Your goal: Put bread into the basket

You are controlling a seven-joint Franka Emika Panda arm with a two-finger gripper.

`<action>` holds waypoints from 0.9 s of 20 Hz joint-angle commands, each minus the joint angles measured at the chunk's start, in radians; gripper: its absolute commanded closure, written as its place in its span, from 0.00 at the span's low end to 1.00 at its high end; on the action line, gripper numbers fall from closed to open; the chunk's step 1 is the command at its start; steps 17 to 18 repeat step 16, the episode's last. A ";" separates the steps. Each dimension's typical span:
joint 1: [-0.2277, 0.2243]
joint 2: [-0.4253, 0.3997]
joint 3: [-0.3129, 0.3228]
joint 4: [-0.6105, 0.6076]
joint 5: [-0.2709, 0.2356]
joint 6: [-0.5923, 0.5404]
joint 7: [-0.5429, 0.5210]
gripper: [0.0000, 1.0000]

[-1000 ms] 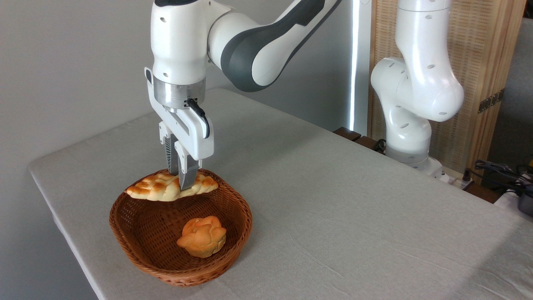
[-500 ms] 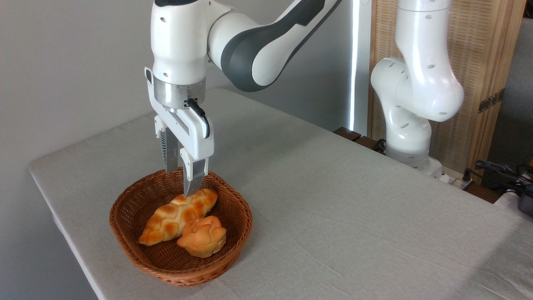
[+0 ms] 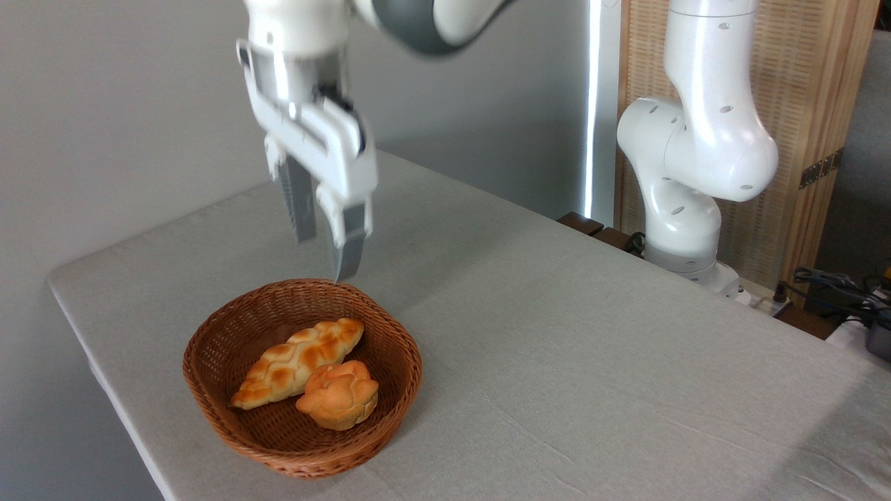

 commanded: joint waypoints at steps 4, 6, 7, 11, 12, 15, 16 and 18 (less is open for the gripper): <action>0.074 0.025 -0.056 0.126 0.194 -0.162 -0.033 0.00; 0.082 0.025 -0.056 0.141 0.186 -0.165 -0.032 0.00; 0.082 0.025 -0.056 0.141 0.183 -0.167 -0.032 0.00; 0.082 0.025 -0.054 0.141 0.157 -0.184 -0.033 0.00; 0.082 0.025 -0.053 0.141 0.157 -0.182 -0.033 0.00; 0.083 0.025 -0.048 0.141 0.157 -0.184 -0.030 0.00; 0.083 0.025 -0.048 0.141 0.157 -0.182 -0.030 0.00; 0.083 0.025 -0.048 0.141 0.157 -0.182 -0.030 0.00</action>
